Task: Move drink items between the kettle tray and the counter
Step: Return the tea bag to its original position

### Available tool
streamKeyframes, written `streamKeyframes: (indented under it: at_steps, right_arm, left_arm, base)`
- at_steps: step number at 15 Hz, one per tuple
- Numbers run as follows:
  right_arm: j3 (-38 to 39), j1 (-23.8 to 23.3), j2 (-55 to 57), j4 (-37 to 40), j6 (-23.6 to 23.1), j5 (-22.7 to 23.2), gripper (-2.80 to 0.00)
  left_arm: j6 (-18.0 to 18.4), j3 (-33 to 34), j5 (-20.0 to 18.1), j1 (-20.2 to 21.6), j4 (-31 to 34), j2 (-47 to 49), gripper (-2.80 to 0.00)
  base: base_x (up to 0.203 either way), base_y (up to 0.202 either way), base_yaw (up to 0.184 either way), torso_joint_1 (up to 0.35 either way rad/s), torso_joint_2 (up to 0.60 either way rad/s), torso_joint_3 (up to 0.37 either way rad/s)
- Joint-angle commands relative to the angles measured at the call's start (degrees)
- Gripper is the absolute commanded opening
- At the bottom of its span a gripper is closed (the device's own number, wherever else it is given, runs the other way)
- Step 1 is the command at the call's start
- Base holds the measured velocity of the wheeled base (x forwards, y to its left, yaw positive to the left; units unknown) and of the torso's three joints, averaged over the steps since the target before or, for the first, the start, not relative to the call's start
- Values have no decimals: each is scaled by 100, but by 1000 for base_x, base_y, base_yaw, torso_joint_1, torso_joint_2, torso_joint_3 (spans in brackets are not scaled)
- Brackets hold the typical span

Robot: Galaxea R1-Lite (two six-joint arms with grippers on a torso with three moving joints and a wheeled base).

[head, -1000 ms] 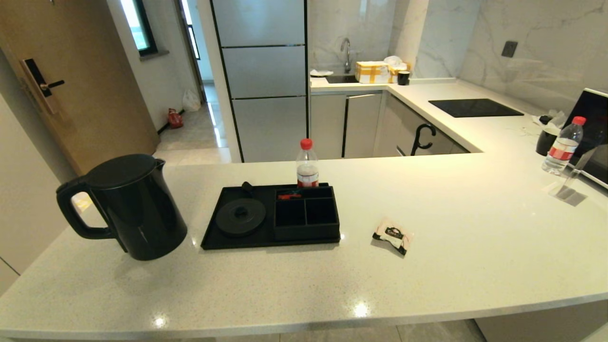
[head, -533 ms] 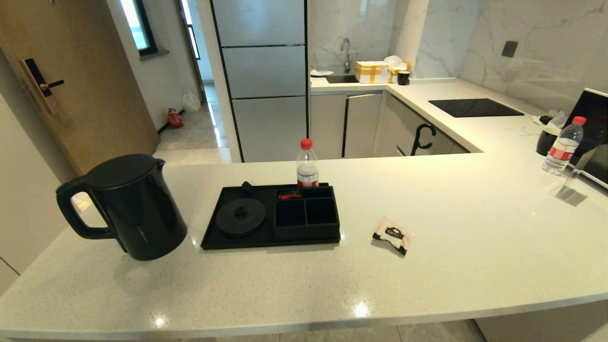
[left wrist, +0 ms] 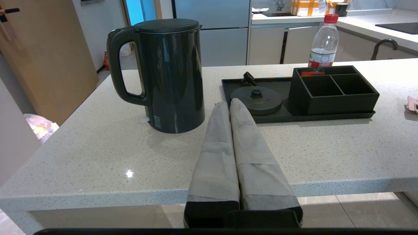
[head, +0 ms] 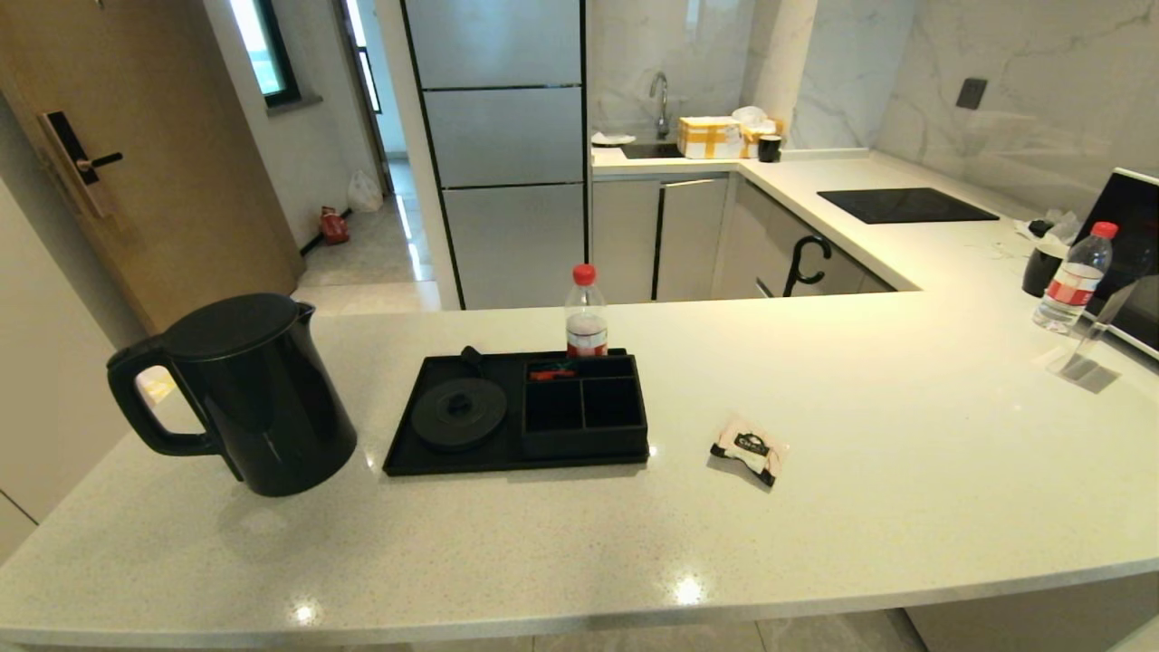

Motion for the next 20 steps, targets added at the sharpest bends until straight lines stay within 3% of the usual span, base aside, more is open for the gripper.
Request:
streamKeyframes:
  at_steps: [1, 20]
  right_arm:
    - [1, 0, 16, 10, 2, -3, -280]
    - [1, 0, 16, 10, 2, -3, -280]
  left_arm:
    - [1, 229, -2, 2, -7, 2, -280]
    - [1, 229, -2, 2, -7, 2, -280]
  base:
    - [0, 0, 0, 0, 0, 0]
    - [0, 0, 0, 0, 0, 0]
